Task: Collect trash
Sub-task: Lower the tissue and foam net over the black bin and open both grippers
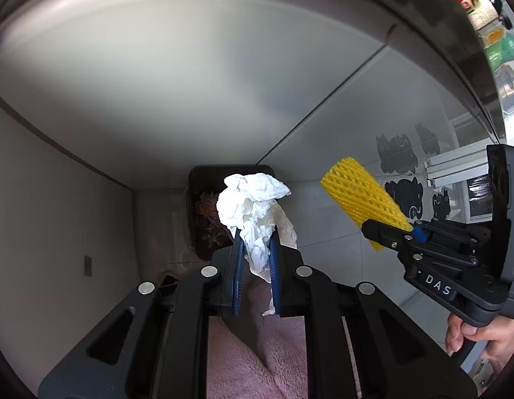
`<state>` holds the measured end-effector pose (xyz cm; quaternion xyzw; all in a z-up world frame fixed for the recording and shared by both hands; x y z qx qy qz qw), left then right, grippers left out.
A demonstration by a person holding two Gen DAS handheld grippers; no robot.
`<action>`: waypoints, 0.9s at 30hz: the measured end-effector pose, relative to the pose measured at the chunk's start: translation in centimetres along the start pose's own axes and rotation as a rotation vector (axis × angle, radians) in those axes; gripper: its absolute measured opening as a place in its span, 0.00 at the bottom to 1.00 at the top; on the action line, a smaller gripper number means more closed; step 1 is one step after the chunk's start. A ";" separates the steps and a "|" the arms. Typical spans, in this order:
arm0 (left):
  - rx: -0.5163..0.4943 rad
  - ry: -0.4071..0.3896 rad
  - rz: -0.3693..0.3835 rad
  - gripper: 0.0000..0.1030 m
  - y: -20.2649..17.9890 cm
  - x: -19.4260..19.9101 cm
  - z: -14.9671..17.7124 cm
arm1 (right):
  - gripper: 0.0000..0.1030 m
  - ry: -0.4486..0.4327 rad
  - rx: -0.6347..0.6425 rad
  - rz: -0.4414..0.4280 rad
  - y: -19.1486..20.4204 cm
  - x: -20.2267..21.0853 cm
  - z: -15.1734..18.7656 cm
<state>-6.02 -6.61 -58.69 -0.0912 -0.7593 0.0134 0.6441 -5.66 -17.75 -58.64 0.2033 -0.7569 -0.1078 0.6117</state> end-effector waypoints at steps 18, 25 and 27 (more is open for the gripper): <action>-0.037 0.118 -0.009 0.12 0.2 -11.8 -1.8 | 0.15 0.051 -0.093 0.005 -3.1 -10.7 0.0; -0.027 0.144 -0.003 0.18 0.4 -13.1 -1.5 | 0.18 0.083 -0.074 0.006 -3.0 -12.3 0.2; -0.024 0.146 0.000 0.18 0.5 -13.2 -1.6 | 0.18 0.088 -0.060 0.012 -3.0 -12.3 0.3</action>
Point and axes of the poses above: each gripper's, at about its wrist camera, not at the fingertips, and x roughly against the way its jaws point, y to its left, z to its underside, the point moved 9 cm from there along -x, roughly the way its jaws point, and after that the axes turned 8 degrees about -z, right-handed, at the moved point
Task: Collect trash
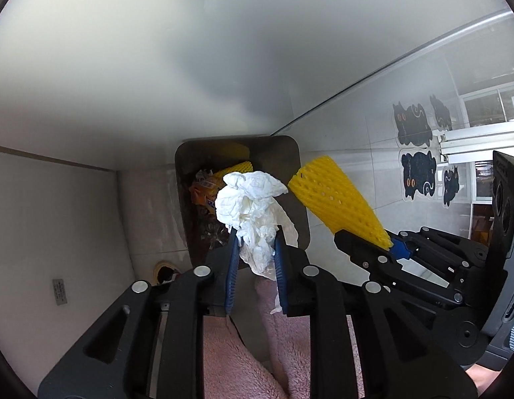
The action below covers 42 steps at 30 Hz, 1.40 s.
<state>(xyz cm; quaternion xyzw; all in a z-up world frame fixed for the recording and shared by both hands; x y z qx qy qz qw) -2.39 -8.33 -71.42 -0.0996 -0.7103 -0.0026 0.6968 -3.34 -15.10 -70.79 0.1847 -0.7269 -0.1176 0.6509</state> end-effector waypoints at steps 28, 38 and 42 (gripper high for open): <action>0.010 -0.113 -0.047 0.92 2.3 5.2 -1.5 | 0.94 -0.005 0.058 0.068 1.4 2.2 -1.0; -0.026 -0.217 -0.094 0.92 1.6 15.7 0.3 | 0.97 -0.042 0.108 0.059 3.6 9.8 -0.3; -0.013 -0.279 -0.100 0.92 1.5 21.1 0.8 | 0.97 -0.051 0.117 0.055 4.7 14.1 0.2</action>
Point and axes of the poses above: each gripper's, at about its wrist camera, not at the fingertips, and x roughly against the way its jaws point, y to its left, z to its underside, the point moved 9 cm from there along -x, roughly the way its jaws point, and after that the axes turned 8 degrees about -z, right-handed, at the moved point
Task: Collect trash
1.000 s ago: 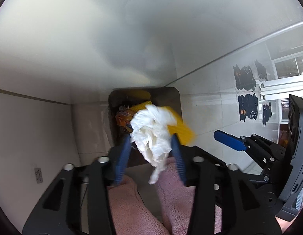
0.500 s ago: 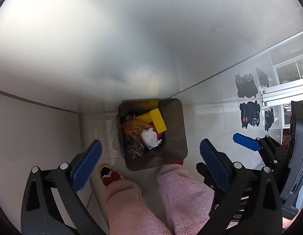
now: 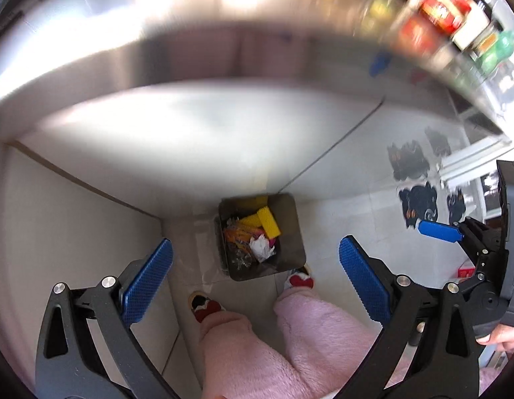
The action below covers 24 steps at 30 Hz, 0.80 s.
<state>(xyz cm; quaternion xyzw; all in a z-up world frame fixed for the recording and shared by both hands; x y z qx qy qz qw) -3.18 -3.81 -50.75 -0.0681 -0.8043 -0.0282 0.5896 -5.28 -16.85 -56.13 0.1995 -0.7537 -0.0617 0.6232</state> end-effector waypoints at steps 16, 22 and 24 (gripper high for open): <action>0.020 -0.330 -0.068 0.92 1.9 21.5 -7.9 | 0.97 -0.335 0.014 0.066 3.7 22.1 -6.6; 0.018 -0.406 -0.122 0.92 2.0 27.8 -10.4 | 0.97 -0.479 0.019 0.103 5.0 30.9 -9.7; 0.016 -0.435 -0.138 0.92 2.2 29.6 -11.1 | 0.97 -0.518 0.036 0.137 5.4 33.2 -10.6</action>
Point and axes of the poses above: each gripper's, at about its wrist camera, not at the fingertips, and x roughly against the way its jaws point, y to its left, z to its underside, the point moved 9 cm from there along -x, roughly the way its jaws point, and after that the axes turned 8 degrees about -z, right-handed, at the moved point
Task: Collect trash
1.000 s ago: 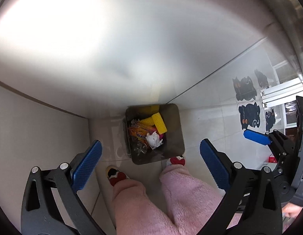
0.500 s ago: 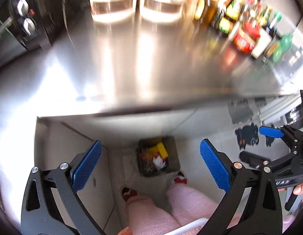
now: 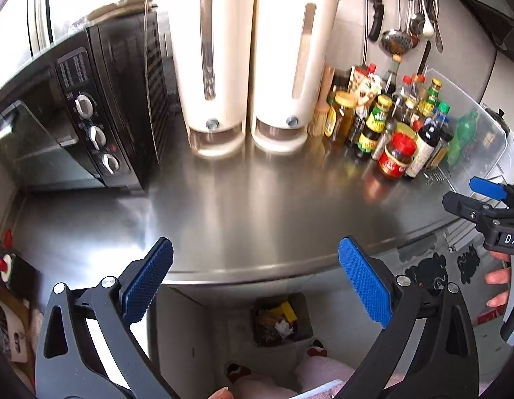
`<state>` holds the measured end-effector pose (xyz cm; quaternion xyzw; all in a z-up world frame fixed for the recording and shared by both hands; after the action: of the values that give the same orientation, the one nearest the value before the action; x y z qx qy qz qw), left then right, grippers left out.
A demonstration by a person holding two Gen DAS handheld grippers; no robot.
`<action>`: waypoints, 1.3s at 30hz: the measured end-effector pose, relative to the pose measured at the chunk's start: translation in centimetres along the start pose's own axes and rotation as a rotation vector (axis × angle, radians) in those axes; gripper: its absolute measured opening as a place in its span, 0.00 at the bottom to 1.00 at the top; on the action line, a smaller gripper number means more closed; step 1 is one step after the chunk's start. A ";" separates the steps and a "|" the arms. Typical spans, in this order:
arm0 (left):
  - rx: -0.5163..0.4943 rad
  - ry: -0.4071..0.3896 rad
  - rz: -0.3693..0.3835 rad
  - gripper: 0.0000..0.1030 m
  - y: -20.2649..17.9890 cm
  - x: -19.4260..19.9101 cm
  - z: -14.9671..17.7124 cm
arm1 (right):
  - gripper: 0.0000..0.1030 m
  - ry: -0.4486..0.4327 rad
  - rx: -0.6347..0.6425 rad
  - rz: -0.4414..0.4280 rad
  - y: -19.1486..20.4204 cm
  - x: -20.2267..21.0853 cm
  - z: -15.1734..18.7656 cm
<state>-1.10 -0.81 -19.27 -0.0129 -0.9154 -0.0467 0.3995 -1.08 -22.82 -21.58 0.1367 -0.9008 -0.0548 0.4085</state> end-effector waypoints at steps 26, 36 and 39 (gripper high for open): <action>0.083 -0.192 -0.038 0.92 2.4 6.0 -7.7 | 0.97 -0.231 0.047 0.057 1.0 7.6 -9.6; 0.090 -0.210 -0.038 0.92 2.2 6.2 -8.2 | 0.97 -0.239 0.044 0.045 1.2 7.7 -10.0; 0.092 -0.207 -0.040 0.92 2.2 6.2 -8.2 | 0.97 -0.238 0.044 0.040 1.2 7.6 -10.0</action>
<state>0.81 0.53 -9.01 0.0191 -0.9531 -0.0113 0.3018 1.39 -23.80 -9.25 0.1203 -0.9464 -0.0424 0.2967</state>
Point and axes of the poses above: each gripper's, at about its wrist camera, not at the fingertips, and x roughly against the way its jaws point, y to its left, z to its underside, the point moved 9 cm from there along -x, roughly the way its jaws point, and after that the axes turned 8 degrees about -z, right-handed, at the moved point
